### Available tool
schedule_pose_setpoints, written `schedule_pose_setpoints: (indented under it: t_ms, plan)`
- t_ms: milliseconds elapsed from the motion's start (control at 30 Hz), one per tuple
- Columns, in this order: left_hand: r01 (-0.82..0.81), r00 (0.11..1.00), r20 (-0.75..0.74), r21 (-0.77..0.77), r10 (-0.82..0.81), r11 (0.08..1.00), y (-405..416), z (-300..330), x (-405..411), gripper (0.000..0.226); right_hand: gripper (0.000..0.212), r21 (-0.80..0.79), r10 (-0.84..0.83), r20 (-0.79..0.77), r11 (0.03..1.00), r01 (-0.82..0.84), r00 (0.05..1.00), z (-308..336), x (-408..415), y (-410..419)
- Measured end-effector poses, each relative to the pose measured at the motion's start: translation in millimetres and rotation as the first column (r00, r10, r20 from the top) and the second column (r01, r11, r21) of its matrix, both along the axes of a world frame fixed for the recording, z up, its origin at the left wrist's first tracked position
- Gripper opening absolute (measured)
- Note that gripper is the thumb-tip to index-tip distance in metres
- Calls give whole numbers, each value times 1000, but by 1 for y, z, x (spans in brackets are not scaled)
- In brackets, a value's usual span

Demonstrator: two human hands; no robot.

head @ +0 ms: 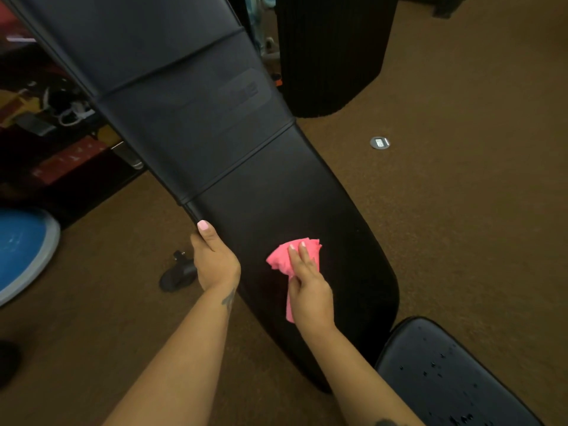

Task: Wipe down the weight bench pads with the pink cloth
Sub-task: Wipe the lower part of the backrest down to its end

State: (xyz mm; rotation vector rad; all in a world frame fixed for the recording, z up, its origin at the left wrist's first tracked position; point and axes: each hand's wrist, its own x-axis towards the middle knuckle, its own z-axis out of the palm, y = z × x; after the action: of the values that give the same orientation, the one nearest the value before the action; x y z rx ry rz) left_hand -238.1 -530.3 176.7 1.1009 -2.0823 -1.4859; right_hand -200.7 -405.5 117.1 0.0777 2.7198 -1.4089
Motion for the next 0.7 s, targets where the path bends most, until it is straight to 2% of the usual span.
schedule_pose_setpoints:
  t_ms: [167, 233, 333, 467, 633, 700]
  plan:
    - [-17, 1000, -23, -24, 17, 1000, 1, -1, -1, 59, 60, 38, 210, -51, 977, -208, 976, -14, 25, 9]
    - [-16, 999, -28, -18, 16, 1000, 2, -2, -1, 60, 59, 43, 163, 6, 986, -163, 987, -22, 30, 22]
    - [-8, 999, -33, -1, 8, 1000, 3, -1, -1, 60, 59, 19, 10, 95, 1000, -12, 995, -26, 20, 34]
    - [-21, 999, -44, 6, 21, 1000, 2, -1, -2, 60, 57, -53, -81, 91, 995, 86, 993, -14, -5, 26]
    - [-23, 999, -46, 9, 24, 1000, 4, -3, -2, 60, 62, -25, 78, -34, 997, -79, 996, -7, 2, 13]
    - [-23, 999, -39, -1, 23, 1000, 5, -3, -2, 60, 63, 8, 131, -32, 991, -130, 991, -14, 12, 19]
